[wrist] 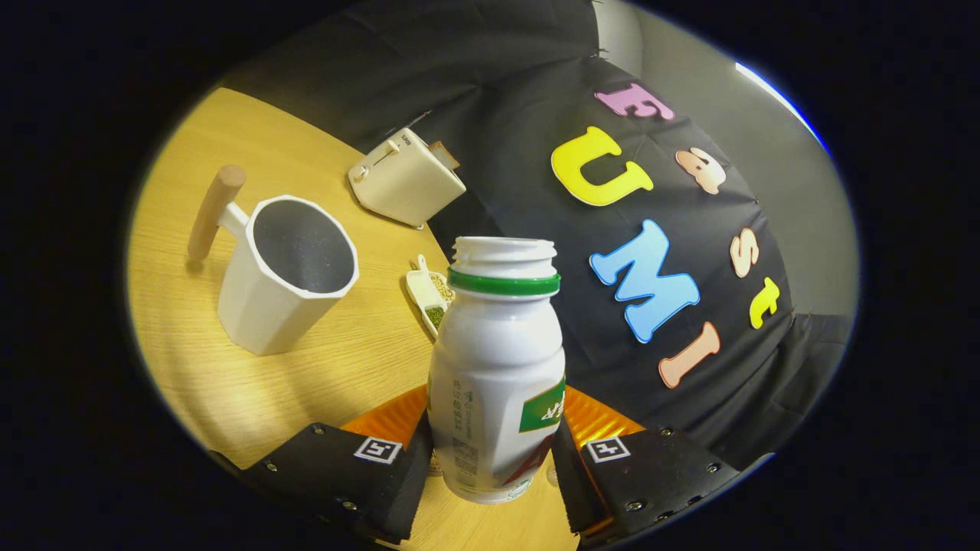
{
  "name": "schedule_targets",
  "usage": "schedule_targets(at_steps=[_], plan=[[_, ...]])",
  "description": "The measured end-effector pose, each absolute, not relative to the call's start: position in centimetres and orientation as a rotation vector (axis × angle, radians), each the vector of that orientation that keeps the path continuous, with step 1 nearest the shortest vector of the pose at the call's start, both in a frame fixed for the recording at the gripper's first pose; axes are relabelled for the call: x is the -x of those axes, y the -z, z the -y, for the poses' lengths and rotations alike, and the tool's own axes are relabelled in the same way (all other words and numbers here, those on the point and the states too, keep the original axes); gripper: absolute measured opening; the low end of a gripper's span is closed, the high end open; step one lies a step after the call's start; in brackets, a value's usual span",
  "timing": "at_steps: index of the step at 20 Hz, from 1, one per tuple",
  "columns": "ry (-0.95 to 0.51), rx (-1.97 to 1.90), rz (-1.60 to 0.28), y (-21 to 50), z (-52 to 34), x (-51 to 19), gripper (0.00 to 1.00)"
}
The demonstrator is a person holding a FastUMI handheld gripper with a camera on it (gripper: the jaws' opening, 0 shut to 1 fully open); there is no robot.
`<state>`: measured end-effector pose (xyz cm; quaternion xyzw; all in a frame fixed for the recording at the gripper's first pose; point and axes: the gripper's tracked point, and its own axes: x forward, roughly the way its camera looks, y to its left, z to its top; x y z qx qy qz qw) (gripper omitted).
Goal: Take the bottle from table, then pour the juice into the cup, finally place the bottle on the coaster
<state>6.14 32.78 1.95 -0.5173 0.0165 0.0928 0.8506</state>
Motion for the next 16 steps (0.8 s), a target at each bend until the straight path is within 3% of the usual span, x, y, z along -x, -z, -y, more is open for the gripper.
schedule_targets(at_steps=[16], plan=[[-0.190,1.406,0.023,-2.8,-35.4,-6.2,0.72]])
